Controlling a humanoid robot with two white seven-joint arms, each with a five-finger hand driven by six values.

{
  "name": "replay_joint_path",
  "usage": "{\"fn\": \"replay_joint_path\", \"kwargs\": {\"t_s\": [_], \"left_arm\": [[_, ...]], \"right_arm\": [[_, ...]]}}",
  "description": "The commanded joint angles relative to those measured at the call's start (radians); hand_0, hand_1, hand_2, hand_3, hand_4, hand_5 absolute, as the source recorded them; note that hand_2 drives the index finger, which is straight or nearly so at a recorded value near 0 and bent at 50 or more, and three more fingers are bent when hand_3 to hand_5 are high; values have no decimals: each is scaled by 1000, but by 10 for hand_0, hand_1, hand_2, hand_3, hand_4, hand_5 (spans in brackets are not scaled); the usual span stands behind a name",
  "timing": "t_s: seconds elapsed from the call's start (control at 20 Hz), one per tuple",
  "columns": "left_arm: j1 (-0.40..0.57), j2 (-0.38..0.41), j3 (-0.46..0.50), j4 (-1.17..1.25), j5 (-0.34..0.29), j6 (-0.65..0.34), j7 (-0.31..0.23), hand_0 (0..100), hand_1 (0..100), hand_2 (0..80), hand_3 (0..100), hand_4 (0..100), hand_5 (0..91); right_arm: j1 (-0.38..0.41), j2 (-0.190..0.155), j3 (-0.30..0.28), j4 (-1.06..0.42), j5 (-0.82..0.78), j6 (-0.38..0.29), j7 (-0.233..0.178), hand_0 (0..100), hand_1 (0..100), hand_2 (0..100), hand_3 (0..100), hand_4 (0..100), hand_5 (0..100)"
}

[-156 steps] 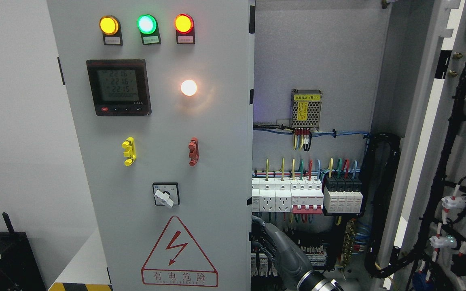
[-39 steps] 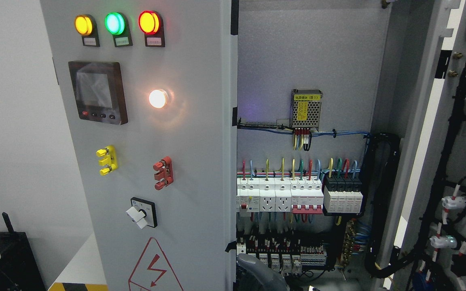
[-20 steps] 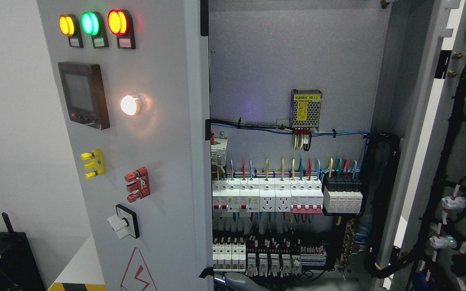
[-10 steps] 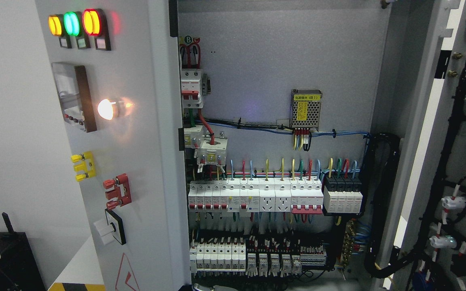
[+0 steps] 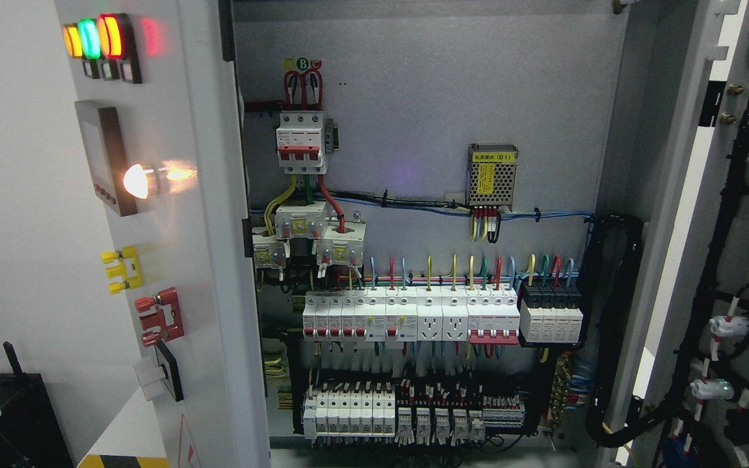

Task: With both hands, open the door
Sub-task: 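Pull the right hand back, swinging the lit door panel open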

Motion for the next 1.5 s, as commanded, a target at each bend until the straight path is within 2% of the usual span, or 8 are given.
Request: {"fn": "replay_joint_path", "kwargs": {"t_s": [0.0,0.25,0.3,0.9,1.05,1.3,1.45], "left_arm": [[0,0,2,-14,28,0,0,0,0,0,0,0,0],[0,0,2,-14,28,0,0,0,0,0,0,0,0],[0,0,2,-14,28,0,0,0,0,0,0,0,0],[0,0,2,-14,28,0,0,0,0,0,0,0,0],[0,0,2,-14,28,0,0,0,0,0,0,0,0],[0,0,2,-14,28,0,0,0,0,0,0,0,0],[0,0,2,-14,28,0,0,0,0,0,0,0,0]], "right_arm": [[-5,20,59,-18,1,-1,-31,383,0,0,0,0,0],[-5,24,94,-18,1,-4,-107,383,0,0,0,0,0],[-6,24,102,-21,1,-4,-112,383,0,0,0,0,0],[-5,33,146,-84,2,-4,-115,383,0,0,0,0,0],[-6,39,162,-87,2,-4,-135,383,0,0,0,0,0],[-10,49,177,-90,4,-3,-137,383,0,0,0,0,0],[-13,61,191,-90,5,-3,-152,383,0,0,0,0,0]]}}
